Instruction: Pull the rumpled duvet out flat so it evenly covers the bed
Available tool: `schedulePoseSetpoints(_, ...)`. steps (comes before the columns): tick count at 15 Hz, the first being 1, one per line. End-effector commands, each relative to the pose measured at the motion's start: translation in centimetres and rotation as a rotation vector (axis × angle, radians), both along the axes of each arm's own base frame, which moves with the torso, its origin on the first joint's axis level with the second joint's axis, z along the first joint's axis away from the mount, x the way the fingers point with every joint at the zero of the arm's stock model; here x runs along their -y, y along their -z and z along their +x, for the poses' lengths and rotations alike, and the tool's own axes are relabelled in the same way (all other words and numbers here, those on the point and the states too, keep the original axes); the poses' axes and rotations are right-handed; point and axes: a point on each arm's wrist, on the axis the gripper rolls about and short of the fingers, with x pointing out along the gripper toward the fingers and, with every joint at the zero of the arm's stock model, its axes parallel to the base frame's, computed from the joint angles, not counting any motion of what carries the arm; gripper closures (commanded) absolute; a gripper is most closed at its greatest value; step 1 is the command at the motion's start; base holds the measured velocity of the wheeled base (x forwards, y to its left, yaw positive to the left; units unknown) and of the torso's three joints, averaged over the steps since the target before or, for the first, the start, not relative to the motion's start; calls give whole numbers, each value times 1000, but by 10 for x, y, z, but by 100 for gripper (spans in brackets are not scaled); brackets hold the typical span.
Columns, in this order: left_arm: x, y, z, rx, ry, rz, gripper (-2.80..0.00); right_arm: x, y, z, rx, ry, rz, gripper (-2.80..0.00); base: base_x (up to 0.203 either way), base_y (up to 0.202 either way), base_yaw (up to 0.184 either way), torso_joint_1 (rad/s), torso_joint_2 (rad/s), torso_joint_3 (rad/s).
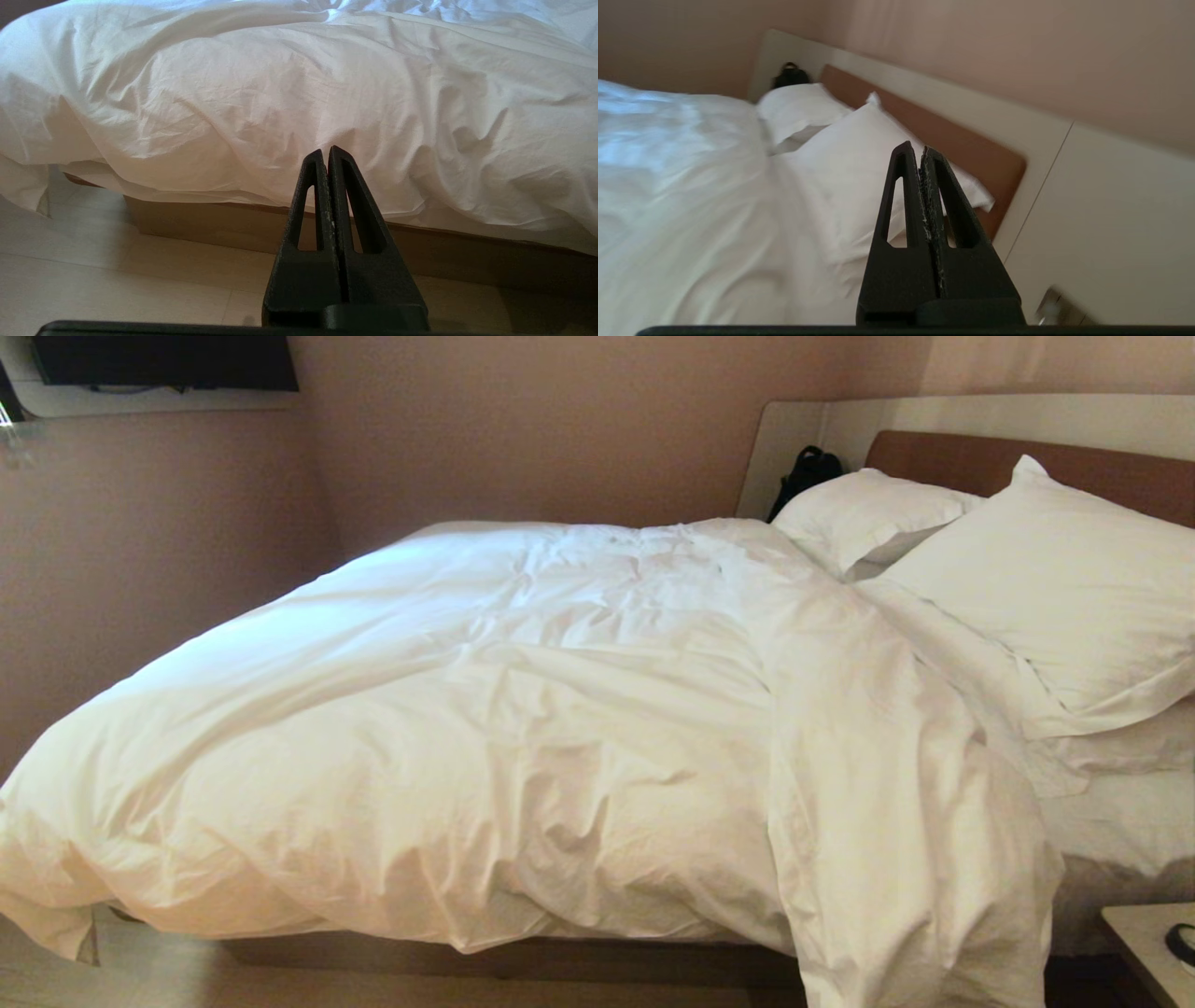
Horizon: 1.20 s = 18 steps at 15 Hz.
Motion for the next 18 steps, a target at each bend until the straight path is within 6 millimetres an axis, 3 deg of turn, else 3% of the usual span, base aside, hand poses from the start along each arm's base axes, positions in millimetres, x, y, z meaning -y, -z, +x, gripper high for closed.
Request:
schedulePoseSetpoints(1,0,0,0,1,-1,0,0,-19,44,-38,-112,-478,203,0,0,0,0,0,0,0)
schedulePoseSetpoints(3,0,0,0,1,-1,-1,0,-20,71,-43,-95,-508,389,0,0,0,0,0,0,0)
schedulePoseSetpoints(6,0,0,0,1,-1,-1,0,-20,113,-47,-115,-494,463,0,0,0,0,0,0,0)
schedulePoseSetpoints(13,0,0,0,1,-1,-1,0,-6,164,-20,-120,-401,377,0,0,0,0,0,0,0)
schedulePoseSetpoints(18,0,0,0,1,-1,0,0,-3,203,-21,-154,-416,376,0,0,0,0,0,0,0)
